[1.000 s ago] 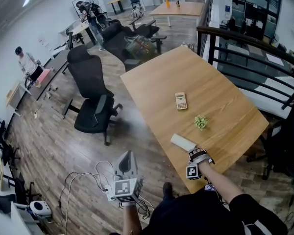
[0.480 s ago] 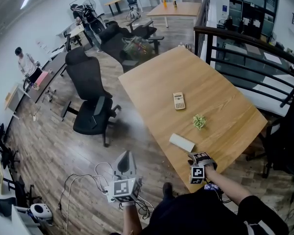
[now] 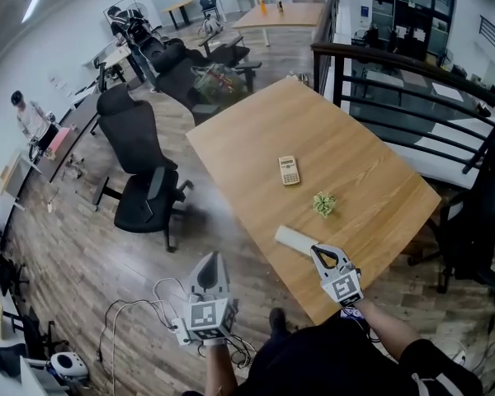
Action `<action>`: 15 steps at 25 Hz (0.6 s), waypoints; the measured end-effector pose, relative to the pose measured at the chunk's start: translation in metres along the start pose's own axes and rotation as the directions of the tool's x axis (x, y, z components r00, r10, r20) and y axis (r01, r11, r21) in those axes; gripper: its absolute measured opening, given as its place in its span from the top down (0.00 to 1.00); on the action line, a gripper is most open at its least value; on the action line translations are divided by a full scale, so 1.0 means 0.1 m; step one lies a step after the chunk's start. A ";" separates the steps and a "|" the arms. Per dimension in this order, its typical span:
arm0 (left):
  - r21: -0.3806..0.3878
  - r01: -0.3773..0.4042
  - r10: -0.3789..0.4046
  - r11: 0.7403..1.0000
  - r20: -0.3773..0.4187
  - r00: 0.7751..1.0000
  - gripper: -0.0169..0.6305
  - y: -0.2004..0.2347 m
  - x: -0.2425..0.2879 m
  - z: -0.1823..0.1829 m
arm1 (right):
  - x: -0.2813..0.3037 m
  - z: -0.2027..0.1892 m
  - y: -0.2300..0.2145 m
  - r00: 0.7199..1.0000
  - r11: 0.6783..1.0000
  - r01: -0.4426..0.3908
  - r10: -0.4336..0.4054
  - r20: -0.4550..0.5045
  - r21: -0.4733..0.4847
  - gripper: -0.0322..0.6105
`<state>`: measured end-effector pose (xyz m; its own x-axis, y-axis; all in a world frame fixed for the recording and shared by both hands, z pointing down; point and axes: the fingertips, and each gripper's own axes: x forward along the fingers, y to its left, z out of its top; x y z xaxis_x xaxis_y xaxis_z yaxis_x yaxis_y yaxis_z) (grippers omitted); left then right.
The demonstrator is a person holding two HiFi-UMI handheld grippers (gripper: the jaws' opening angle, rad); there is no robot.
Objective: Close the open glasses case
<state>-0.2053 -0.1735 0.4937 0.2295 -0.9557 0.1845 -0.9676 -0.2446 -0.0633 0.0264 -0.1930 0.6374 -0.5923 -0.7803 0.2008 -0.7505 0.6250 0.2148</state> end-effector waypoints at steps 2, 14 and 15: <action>0.003 0.004 -0.004 1.000 -0.002 1.000 0.97 -0.01 0.00 0.01 | -0.15 0.27 -0.24 0.993 0.994 0.073 -0.081 0.089 0.087 0.93; 0.013 0.015 -0.014 1.000 -0.013 1.000 0.97 -0.08 0.05 -0.01 | -0.91 0.90 -1.03 0.909 0.937 0.278 -0.327 0.257 0.210 0.93; 0.014 0.017 -0.016 1.000 -0.012 1.000 0.97 -0.09 0.05 0.00 | -0.92 0.90 -1.03 0.910 0.938 0.279 -0.327 0.255 0.206 0.93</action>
<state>-0.1958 -0.1762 0.4957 0.2441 -0.9494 0.1974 -0.9621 -0.2627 -0.0737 0.1316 -0.1878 0.5111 -0.3688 -0.9203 -0.1309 -0.9295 0.3638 0.0610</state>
